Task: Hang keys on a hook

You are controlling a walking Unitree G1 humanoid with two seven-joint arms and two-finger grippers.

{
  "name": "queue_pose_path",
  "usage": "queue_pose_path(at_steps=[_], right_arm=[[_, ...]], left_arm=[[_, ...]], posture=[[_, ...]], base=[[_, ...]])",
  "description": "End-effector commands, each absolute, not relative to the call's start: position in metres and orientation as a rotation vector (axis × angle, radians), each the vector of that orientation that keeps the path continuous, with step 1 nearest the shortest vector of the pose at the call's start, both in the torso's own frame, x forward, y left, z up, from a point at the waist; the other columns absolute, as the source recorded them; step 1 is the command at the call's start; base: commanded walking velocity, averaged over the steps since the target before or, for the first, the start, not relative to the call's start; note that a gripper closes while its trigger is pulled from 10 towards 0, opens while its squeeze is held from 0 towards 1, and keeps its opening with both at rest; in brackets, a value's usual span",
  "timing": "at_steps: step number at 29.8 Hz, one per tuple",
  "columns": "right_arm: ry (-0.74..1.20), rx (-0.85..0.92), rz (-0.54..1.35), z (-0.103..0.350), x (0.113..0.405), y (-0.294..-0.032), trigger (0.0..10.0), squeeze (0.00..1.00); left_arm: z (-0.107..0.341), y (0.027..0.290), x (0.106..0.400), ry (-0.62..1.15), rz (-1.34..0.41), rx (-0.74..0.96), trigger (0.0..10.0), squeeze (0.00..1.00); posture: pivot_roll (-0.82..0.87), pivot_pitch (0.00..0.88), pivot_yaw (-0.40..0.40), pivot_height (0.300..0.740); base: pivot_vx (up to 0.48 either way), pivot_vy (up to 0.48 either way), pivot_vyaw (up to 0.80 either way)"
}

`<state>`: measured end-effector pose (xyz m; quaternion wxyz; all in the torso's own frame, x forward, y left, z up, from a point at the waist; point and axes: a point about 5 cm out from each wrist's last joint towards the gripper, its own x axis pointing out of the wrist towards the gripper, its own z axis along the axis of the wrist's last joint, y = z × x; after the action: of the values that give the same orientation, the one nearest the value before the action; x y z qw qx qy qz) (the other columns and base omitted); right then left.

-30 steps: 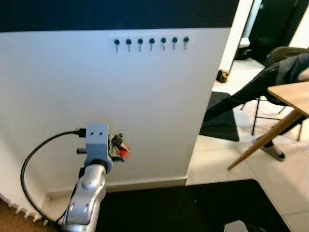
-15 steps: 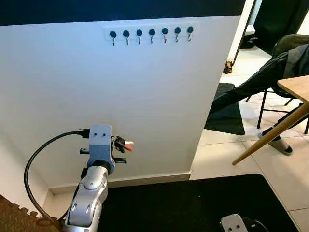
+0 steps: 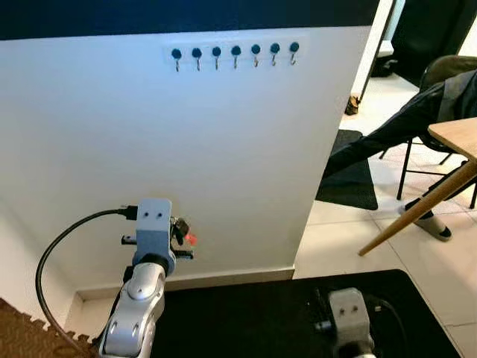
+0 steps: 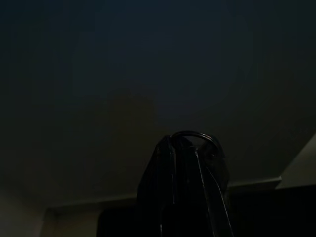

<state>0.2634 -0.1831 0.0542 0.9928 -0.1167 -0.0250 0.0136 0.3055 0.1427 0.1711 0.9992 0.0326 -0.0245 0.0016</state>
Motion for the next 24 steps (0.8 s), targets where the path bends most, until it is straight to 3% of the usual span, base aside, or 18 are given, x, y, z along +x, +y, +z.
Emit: queue_pose_path(at_steps=[1, 5, 14, 24], right_arm=[[-0.052, -0.201, 0.01, 0.058, 0.265, -0.181, 10.0, 0.0], [-0.135, -0.159, -0.001, 0.081, 0.282, -0.173, 10.0, 0.0], [-0.116, -0.113, -0.047, 0.082, 0.281, -0.176, 10.0, 0.0], [-0.054, -0.142, -0.147, 0.065, 0.255, -0.194, 10.0, 0.0]], left_arm=[[0.182, 0.143, 0.305, -0.104, 0.008, 0.084, 10.0, 0.0], [0.19, 0.145, 0.31, -0.125, 0.039, 0.082, 10.0, 0.0], [0.179, 0.155, 0.31, -0.065, 0.082, 0.083, 10.0, 0.0], [0.111, 0.178, 0.273, 0.088, 0.127, 0.112, 10.0, 0.0]], posture=[[0.03, 0.158, 0.037, 0.74], [0.04, 0.139, 0.035, 0.74], [0.04, 0.136, 0.051, 0.74], [0.02, 0.151, 0.091, 0.74]], base=[[0.0, 0.0, 0.0], [0.0, 0.0, 0.0], [0.0, 0.0, 0.0], [0.0, 0.0, 0.0]])
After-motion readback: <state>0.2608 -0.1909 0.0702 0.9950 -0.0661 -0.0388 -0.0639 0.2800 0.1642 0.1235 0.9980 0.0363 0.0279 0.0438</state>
